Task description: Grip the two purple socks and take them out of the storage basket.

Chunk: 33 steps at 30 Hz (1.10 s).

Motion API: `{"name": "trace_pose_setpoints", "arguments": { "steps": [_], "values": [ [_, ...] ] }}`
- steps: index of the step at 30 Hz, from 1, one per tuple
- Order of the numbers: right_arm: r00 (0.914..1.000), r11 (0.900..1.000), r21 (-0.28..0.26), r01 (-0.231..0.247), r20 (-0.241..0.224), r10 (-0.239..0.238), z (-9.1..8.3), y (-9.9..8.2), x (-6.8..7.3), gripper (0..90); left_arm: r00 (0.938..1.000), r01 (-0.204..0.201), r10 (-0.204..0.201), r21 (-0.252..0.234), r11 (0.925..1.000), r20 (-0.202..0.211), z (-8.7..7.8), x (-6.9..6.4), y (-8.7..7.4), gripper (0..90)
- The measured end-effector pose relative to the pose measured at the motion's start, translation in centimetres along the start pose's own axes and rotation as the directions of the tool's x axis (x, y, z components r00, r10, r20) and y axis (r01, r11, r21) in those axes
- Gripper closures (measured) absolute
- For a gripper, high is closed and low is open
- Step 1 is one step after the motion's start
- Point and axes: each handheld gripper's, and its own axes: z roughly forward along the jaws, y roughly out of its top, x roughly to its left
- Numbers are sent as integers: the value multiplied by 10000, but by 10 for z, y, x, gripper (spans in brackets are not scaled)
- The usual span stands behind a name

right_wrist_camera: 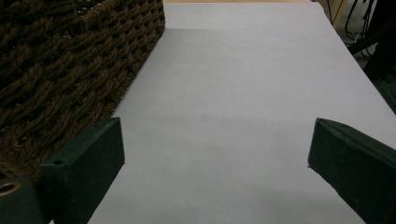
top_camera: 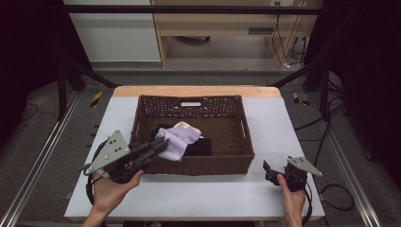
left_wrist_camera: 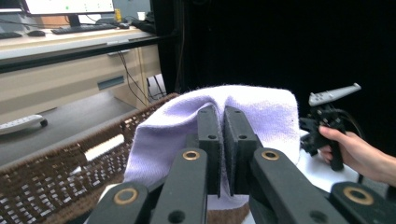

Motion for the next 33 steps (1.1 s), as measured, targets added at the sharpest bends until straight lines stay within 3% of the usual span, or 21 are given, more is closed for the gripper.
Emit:
{"name": "trace_pose_setpoints", "arguments": {
  "steps": [9, 17, 20, 22, 24, 28, 29, 31, 32, 33],
  "values": [
    [10000, 10000, -4, -28, 31, 28, 0, 0, 1, 41, 9995, 12, -19, 212, 9998, 321, -15, -15, -20, 859],
    [10000, 10000, 3, -2, 86, 2, 0, 0, 1, 42, 9985, 223, -276, 1118, 9935, 466, -15, -23, -52, 858],
    [10000, 10000, 0, 3, 99, -3, 0, 0, 1, 42, 9977, 389, -470, 1565, 9869, 480, -11, -23, -67, 859],
    [9999, 10000, -13, 52, 119, -52, 0, 0, 1, 42, 9973, 428, -541, 2036, 9781, 504, -5, -23, -79, 858],
    [9999, 10000, -11, 54, 116, -54, 0, 0, 1, 42, 9971, 421, -544, 2122, 9763, 528, -3, -24, -82, 858],
    [10000, 10000, 8, 27, 56, -27, 0, 0, 1, 42, 9956, 482, -700, 2995, 9529, 623, 11, -24, -101, 858],
    [10000, 10000, 6, 60, 77, -60, 0, 0, 1, 42, 9956, 482, -700, 2995, 9529, 623, 11, -24, -101, 857],
    [9999, 10000, -23, 80, 95, -79, 0, 0, 1, 42, 9951, 491, -754, 3417, 9385, 642, 19, -23, -113, 857],
    [9999, 10000, -26, 78, 96, -78, 0, 0, 1, 42, 9951, 491, -754, 3417, 9385, 642, 19, -23, -113, 856],
    [9999, 10000, -26, 78, 96, -78, 0, 0, 1, 42, 9948, 488, -779, 3628, 9306, 659, 24, -23, -118, 856]
  ]
}}
